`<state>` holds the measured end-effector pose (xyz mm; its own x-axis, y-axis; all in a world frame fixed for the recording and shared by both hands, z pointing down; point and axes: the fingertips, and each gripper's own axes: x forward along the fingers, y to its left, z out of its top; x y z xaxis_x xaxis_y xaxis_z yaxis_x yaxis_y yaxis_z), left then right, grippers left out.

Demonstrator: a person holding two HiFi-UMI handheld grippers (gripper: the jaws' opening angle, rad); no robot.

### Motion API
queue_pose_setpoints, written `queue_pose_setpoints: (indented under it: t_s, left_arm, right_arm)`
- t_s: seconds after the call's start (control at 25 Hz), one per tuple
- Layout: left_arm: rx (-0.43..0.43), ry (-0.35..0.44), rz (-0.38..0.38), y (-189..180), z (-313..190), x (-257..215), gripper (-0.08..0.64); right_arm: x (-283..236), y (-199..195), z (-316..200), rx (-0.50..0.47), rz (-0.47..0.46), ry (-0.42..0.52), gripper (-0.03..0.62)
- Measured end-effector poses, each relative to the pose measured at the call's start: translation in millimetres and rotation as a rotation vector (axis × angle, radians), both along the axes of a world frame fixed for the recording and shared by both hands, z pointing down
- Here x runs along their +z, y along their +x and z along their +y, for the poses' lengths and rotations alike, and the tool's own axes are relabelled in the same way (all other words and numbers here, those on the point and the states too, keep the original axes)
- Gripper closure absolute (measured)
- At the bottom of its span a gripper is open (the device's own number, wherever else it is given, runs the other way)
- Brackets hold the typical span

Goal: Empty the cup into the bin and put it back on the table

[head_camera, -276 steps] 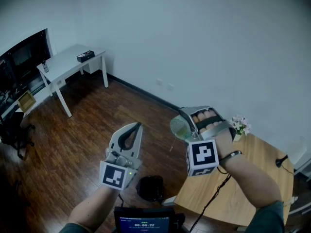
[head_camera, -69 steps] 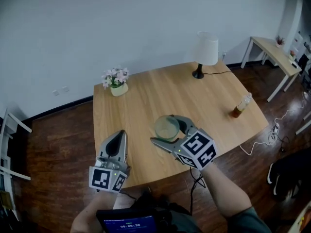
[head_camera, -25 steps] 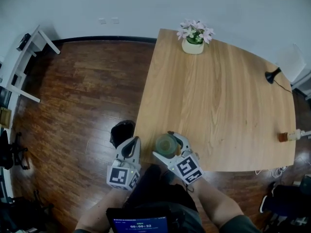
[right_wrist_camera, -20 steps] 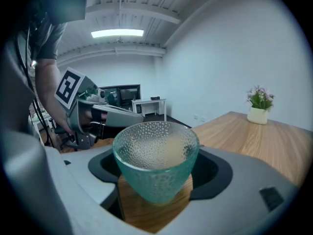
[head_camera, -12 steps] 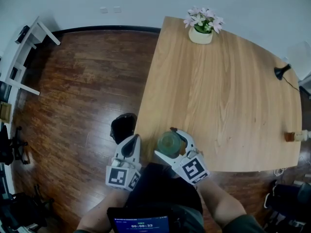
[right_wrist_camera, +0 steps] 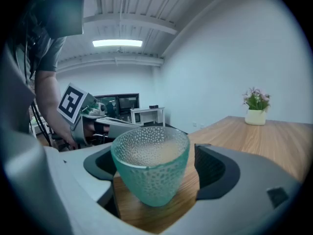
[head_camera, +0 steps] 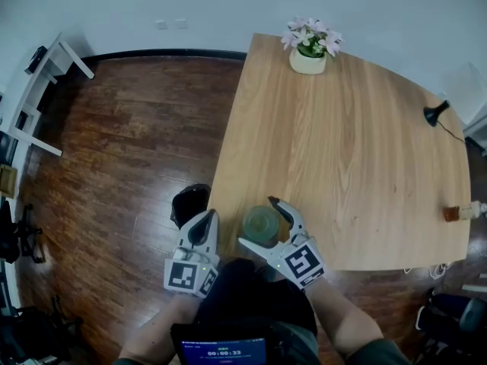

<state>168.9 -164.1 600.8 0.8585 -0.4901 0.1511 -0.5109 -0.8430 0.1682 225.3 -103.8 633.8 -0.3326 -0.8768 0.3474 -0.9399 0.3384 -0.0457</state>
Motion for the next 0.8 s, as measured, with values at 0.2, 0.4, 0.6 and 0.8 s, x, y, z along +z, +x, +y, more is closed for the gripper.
queue_pose_setpoints:
  t_s: [0.2,0.4,0.6,0.8]
  left_arm:
    - [0.004,0.044,0.019,-1.1,6.0,-27.0,0.558]
    - [0.013,0.077,0.043,-3.6,22.4,-54.2,0.558]
    - [0.016,0.097,0.076,-13.1,41.0,-89.7,0.558]
    - [0.043,0.131,0.101,-25.3,55.6,-127.3,0.558]
  right_arm:
    - [-26.0,3.5,4.9,0.009,0.008,0.023,0.115]
    - [-57.9,-0.2,15.9,0.030,0.000,0.065,0.115]
    - [-92.6,-4.7,34.6,0.027,0.013,0.105,0.142]
    - [-136.2,-10.6,49.7,0.076,-0.030,0.159,0.201]
